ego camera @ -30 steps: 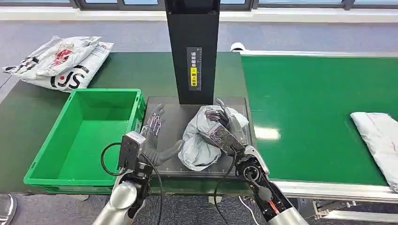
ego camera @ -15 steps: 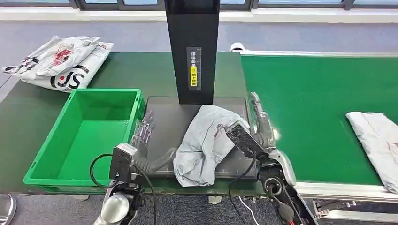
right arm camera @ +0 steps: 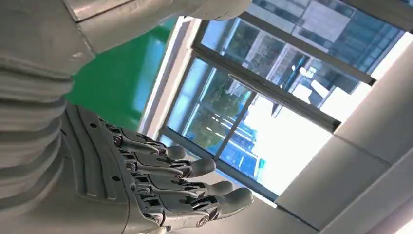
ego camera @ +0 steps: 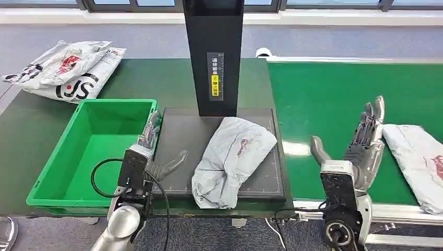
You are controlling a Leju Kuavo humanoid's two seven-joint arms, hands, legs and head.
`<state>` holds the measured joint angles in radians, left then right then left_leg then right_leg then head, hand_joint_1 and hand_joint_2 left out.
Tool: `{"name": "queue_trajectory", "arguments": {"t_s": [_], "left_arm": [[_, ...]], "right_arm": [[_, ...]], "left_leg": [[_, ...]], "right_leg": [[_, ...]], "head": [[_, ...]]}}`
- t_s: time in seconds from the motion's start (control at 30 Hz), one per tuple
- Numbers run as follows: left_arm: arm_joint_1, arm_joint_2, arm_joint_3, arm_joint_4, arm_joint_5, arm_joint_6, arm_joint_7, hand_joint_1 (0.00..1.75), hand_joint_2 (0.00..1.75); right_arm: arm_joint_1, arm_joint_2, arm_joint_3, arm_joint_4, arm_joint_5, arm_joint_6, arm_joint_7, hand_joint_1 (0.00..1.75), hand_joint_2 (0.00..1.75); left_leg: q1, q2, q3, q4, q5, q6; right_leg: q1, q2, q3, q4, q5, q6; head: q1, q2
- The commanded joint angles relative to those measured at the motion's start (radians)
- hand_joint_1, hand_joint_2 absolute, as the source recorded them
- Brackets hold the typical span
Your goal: Moved the parcel from conveyor to table for the left to box.
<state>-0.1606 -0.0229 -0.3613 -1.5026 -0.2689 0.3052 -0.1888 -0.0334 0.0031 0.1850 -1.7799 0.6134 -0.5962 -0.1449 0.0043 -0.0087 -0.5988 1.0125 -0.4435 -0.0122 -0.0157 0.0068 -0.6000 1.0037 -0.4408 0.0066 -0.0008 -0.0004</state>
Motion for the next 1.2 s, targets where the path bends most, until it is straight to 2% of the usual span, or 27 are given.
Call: {"name": "queue_trajectory", "arguments": {"t_s": [0.03, 0.13, 0.23, 0.37, 0.6, 0.73, 0.9, 1.0, 1.2], "left_arm": [[-0.172, 0.015, -0.115, 0.209, -0.123, -0.039, 0.078, 0.0, 1.75], [-0.29, -0.027, -0.211, 0.351, -0.217, -0.068, 0.107, 0.0, 1.75], [-0.356, -0.066, -0.27, 0.435, -0.225, -0.095, 0.116, 0.0, 1.75], [-0.384, -0.097, -0.316, 0.493, -0.204, -0.127, 0.126, 0.0, 1.75], [-0.406, -0.144, -0.367, 0.585, -0.178, -0.133, 0.135, 0.0, 1.75], [-0.391, -0.175, -0.388, 0.583, -0.16, -0.144, 0.136, 0.0, 1.75], [-0.392, -0.182, -0.398, 0.584, -0.157, -0.16, 0.15, 0.0, 1.75], [-0.422, -0.21, -0.418, 0.667, -0.18, -0.191, 0.211, 0.0, 1.75], [-0.456, -0.234, -0.411, 0.778, -0.217, -0.19, 0.228, 0.0, 1.75]], "right_arm": [[0.005, 0.015, -0.054, 0.0, -0.023, -0.021, -0.007, 0.0, 1.75], [0.004, 0.023, -0.049, 0.012, -0.032, -0.017, -0.013, 0.0, 1.75], [0.003, 0.006, -0.039, 0.031, -0.046, -0.026, -0.023, 0.0, 1.75], [0.015, 0.006, -0.036, 0.05, -0.063, -0.034, -0.038, 0.0, 1.75], [-0.029, 0.032, -0.019, 0.086, -0.049, -0.026, -0.032, 0.0, 1.75], [-0.079, 0.051, -0.022, 0.117, -0.026, -0.016, -0.006, 0.0, 1.75], [-0.099, 0.063, -0.031, 0.129, -0.018, -0.013, 0.003, 0.0, 1.75], [-0.121, 0.08, -0.042, 0.147, -0.005, -0.008, 0.011, 0.0, 1.75], [-0.128, 0.087, -0.045, 0.154, 0.003, -0.002, 0.012, 0.0, 1.75]], "left_leg": [[0.0, -0.004, 0.0, -0.001, 0.001, 0.0], [0.001, -0.007, 0.0, -0.001, 0.003, 0.0], [0.001, -0.008, 0.0, -0.001, 0.003, 0.001], [0.0, -0.005, 0.001, -0.002, 0.003, 0.001], [0.0, -0.001, 0.003, -0.002, 0.002, 0.0], [0.0, 0.001, 0.002, -0.001, 0.001, 0.0], [0.0, 0.001, 0.001, -0.001, 0.001, 0.001], [0.0, 0.001, 0.001, -0.001, 0.001, 0.0], [0.0, 0.001, 0.002, -0.002, 0.002, 0.0]], "right_leg": [[0.0, -0.005, 0.001, 0.0, -0.001, -0.001], [0.001, -0.009, 0.003, -0.002, -0.001, -0.001], [0.001, -0.01, 0.004, -0.003, 0.0, 0.0], [0.001, -0.007, 0.004, -0.003, 0.001, 0.0], [0.0, -0.003, 0.004, -0.003, 0.001, 0.0], [0.0, -0.001, 0.002, -0.001, 0.001, 0.0], [0.0, 0.0, 0.002, -0.002, 0.002, 0.0], [0.0, 0.0, 0.002, -0.001, 0.002, 0.0], [0.0, 0.0, 0.002, -0.002, 0.002, 0.0]], "head": [[0.0, 0.0], [0.0, 0.0], [0.0, 0.0], [0.0, 0.0], [0.0, 0.0], [0.0, 0.0], [0.0, 0.0], [0.0, 0.0], [0.0, 0.0]]}}
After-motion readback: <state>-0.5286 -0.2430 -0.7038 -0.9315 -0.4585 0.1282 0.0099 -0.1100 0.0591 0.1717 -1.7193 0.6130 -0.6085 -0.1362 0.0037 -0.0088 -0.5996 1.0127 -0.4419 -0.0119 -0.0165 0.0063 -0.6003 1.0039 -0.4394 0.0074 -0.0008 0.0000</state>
